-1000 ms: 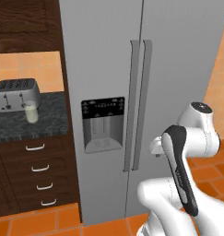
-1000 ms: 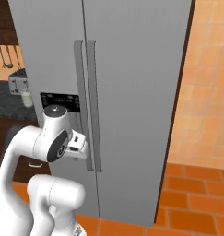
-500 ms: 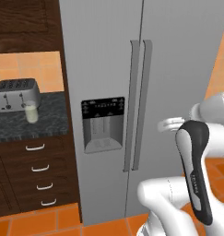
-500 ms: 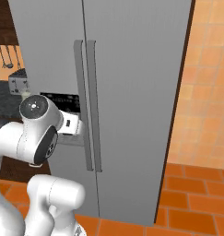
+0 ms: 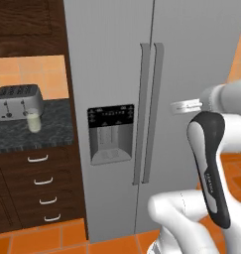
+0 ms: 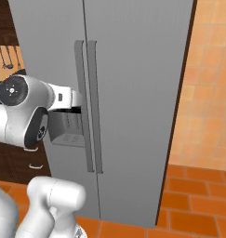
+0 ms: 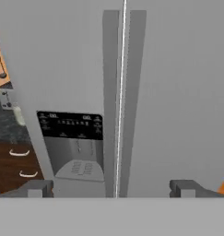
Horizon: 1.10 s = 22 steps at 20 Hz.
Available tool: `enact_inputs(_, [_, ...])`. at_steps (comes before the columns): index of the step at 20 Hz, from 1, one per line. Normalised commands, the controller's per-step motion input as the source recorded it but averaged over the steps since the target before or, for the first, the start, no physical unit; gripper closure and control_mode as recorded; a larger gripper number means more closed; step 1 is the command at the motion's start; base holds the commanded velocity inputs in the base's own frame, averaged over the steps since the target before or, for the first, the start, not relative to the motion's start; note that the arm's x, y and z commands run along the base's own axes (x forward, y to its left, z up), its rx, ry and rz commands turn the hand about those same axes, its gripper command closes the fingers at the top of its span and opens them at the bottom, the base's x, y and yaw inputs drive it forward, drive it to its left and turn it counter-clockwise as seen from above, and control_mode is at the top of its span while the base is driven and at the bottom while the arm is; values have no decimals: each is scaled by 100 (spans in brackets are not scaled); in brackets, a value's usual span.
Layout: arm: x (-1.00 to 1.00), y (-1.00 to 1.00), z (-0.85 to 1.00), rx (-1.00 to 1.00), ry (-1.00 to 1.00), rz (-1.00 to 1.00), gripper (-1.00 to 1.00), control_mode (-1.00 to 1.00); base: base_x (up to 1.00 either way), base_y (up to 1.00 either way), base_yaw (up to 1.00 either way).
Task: Grab a lemon wedge from the fridge and one ice cube from the ice bowl, and put them in the glass of lemonade.
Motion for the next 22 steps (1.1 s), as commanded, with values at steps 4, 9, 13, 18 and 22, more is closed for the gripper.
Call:
enact_inputs(4, [47,6,24,-7,0,-7,-100,-100,0,0,0])
enact_inputs(9, [90,-3,-50,-1,5,-5,-100,-100,0,0,0])
enact_inputs(13, [100,0,-56,0,18,0,-100,-100,0,0,0])
enact_inputs(18, [100,-4,-54,0,12,-5,-100,-100,0,0,0])
enact_inputs(22, [71,-29,-4,5,1,-8,-100,-100,0,0,0])
